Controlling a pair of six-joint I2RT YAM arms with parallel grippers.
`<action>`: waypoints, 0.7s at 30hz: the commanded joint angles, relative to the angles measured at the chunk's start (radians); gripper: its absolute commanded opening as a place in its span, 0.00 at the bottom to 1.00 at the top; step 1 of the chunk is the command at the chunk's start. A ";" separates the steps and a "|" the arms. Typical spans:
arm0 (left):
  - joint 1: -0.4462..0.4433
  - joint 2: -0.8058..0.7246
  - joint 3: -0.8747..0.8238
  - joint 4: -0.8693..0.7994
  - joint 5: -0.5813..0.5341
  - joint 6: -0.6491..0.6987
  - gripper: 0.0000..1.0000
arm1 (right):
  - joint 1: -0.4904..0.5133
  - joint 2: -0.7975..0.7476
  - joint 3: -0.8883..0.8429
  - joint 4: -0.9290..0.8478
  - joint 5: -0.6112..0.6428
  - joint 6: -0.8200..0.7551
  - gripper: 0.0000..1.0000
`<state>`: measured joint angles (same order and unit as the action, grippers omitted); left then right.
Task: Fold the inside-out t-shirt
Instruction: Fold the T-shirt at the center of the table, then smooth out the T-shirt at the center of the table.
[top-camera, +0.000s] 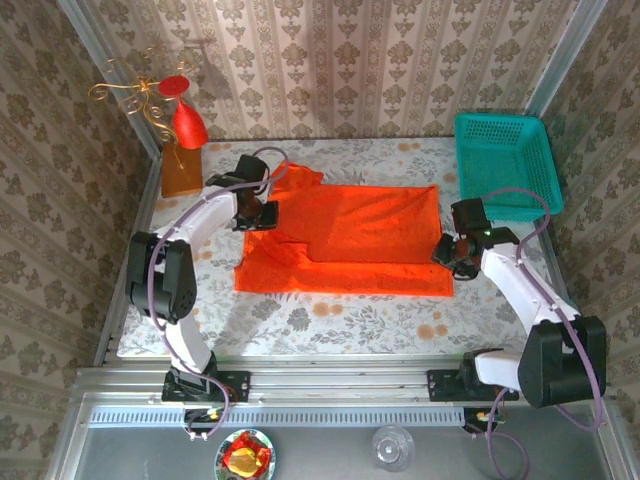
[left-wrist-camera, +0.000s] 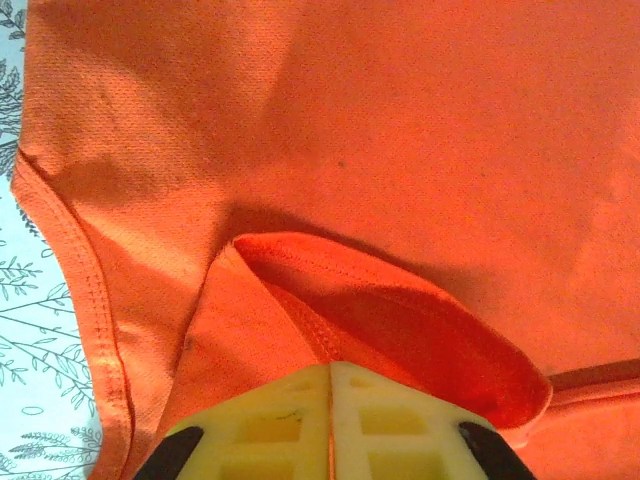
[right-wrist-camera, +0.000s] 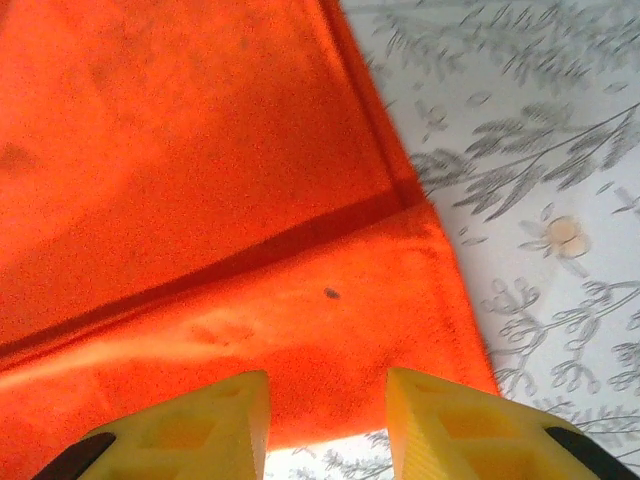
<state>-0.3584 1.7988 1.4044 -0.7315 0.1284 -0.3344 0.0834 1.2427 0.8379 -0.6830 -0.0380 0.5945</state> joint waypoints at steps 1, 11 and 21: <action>0.004 -0.005 0.017 -0.030 0.003 0.024 0.10 | 0.021 -0.010 -0.054 0.028 -0.147 0.005 0.36; 0.016 -0.239 -0.263 -0.011 0.016 -0.015 0.14 | 0.090 0.095 -0.139 0.276 -0.475 -0.001 0.38; 0.075 -0.220 -0.484 0.099 0.023 -0.026 0.08 | 0.087 0.302 -0.088 0.260 -0.347 0.019 0.41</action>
<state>-0.3187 1.5524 0.9482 -0.6827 0.1574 -0.3466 0.1791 1.5238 0.7170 -0.3840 -0.4625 0.6060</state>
